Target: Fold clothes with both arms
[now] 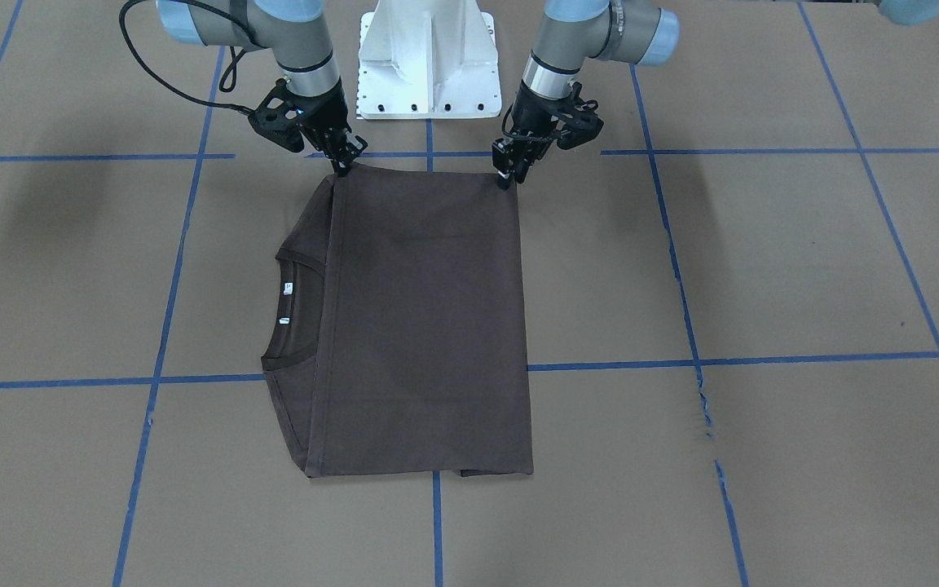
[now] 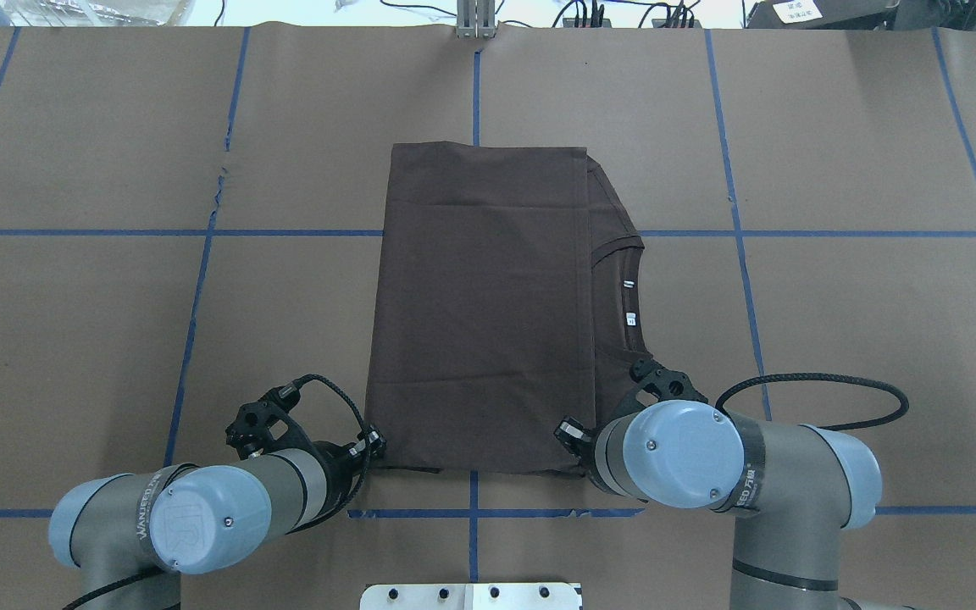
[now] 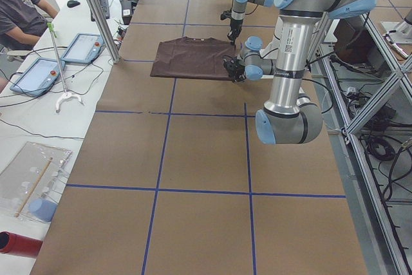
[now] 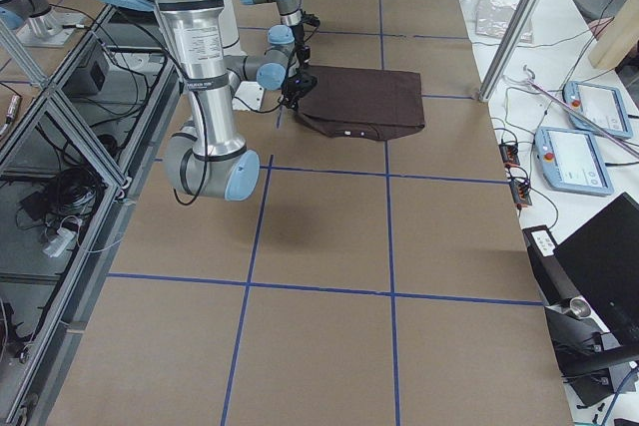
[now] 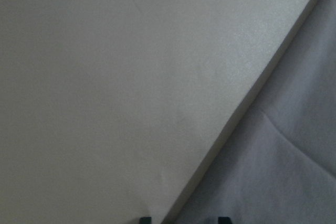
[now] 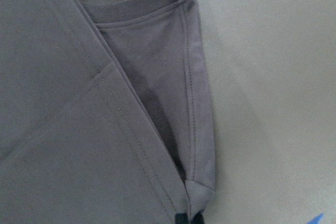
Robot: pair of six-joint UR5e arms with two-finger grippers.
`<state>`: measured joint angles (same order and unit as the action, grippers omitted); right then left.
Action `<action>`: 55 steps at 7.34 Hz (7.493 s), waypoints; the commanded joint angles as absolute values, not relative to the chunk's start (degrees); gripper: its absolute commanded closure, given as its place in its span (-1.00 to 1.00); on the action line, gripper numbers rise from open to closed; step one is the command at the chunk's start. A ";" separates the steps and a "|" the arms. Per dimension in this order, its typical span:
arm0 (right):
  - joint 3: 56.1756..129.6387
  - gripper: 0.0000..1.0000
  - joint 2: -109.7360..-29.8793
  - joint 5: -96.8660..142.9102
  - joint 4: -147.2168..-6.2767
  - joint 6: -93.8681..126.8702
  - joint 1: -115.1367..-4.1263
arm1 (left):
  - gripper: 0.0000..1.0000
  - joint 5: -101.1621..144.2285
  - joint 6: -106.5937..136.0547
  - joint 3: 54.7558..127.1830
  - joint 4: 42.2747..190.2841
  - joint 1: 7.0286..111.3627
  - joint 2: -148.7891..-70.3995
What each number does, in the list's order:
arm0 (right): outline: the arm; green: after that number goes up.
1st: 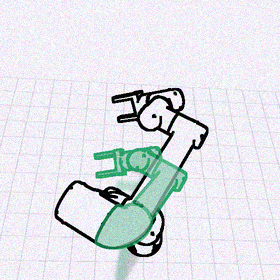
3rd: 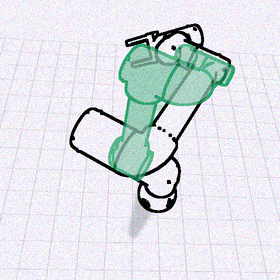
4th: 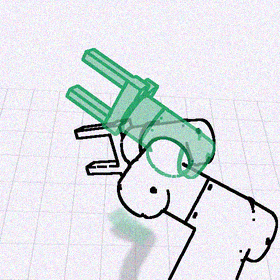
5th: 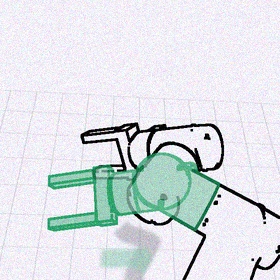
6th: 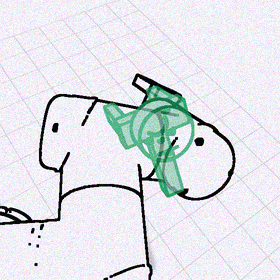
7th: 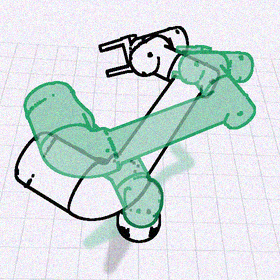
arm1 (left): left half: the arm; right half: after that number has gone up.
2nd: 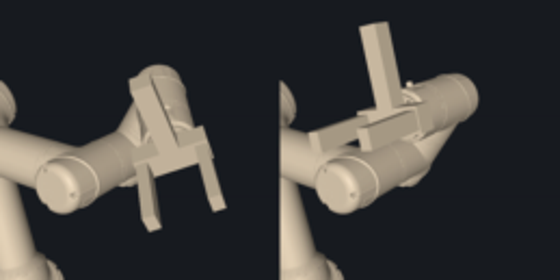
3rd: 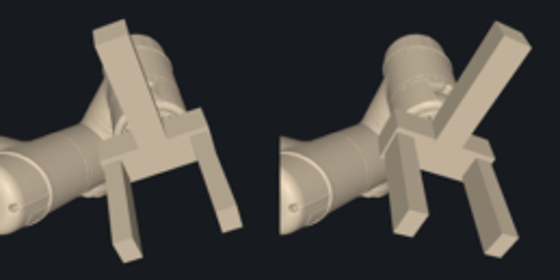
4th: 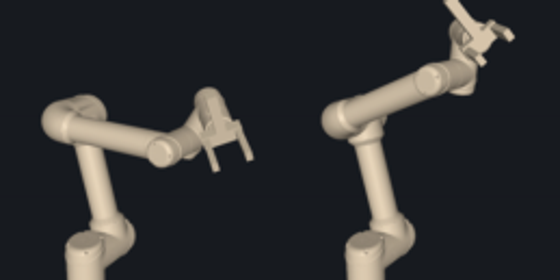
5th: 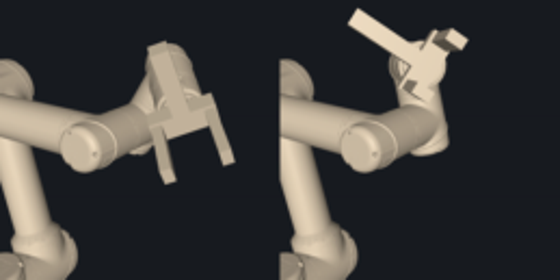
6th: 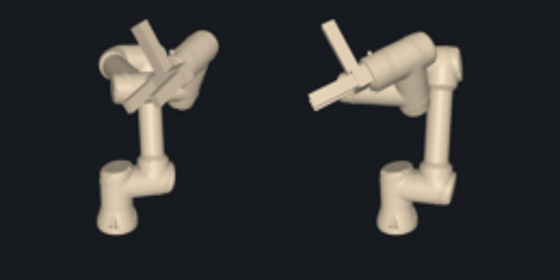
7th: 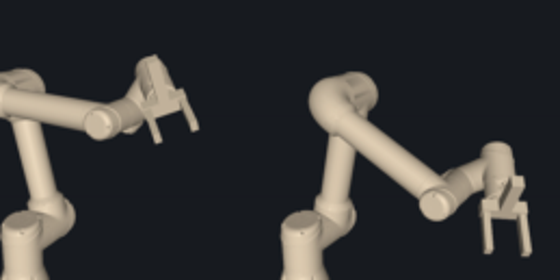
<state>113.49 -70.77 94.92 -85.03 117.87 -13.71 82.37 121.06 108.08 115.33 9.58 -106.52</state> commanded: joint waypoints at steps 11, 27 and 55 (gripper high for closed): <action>117.90 1.00 -66.74 105.28 -84.64 116.81 -29.41 | 1.00 84.46 120.18 123.34 99.58 17.46 -110.63; 71.51 -1.00 -51.73 123.65 -62.40 84.74 -54.74 | -1.00 92.80 85.91 93.90 123.93 40.60 -117.55; 91.67 -1.00 -86.48 131.75 -88.86 2.29 -83.76 | -1.00 134.03 -5.19 99.04 81.76 87.54 -85.34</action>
<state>91.67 -86.46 131.53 -88.86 2.28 -83.76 133.83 -5.18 97.60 83.81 87.51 -85.41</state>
